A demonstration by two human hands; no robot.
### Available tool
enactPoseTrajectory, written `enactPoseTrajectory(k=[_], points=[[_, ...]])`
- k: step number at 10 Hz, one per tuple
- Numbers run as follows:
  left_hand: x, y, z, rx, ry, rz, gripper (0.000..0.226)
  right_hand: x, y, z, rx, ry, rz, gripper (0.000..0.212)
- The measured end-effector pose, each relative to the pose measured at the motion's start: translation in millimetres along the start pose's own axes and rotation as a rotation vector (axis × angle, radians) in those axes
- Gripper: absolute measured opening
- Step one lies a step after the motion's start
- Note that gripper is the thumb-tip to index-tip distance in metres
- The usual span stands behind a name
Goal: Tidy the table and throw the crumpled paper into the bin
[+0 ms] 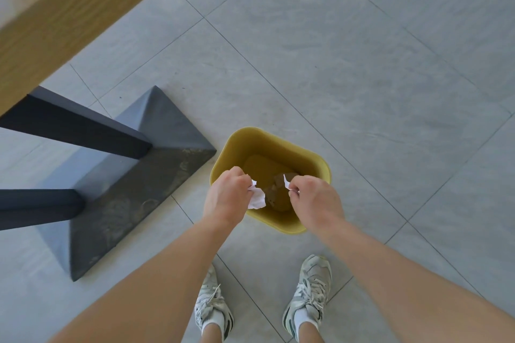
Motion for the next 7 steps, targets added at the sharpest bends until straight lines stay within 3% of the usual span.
enactPoseTrajectory(k=[1, 3, 7], points=[[1.0, 3.8, 0.2, 0.004, -0.007, -0.048, 0.016, -4.2, 2.4, 0.7, 0.013, 0.023, 0.002, 0.012], [1.7, -1.0, 1.2, -0.007, 0.012, -0.126, 0.040, -4.2, -0.8, 2.7, 0.031, 0.023, -0.032, 0.030], [-3.0, -6.4, 2.0, 0.056, 0.170, -0.091, 0.057, 2.5, -5.3, 4.3, 0.011, -0.014, -0.014, 0.035]])
Point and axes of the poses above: each hand's wrist, its own y-axis towards the middle knuckle, its own x-axis out of the back of the hand, z = x × y, the point moved 4 cm from there along y, towards the middle knuckle, and after that the axes turned 5 degrees about z, right-handed, at the moved point
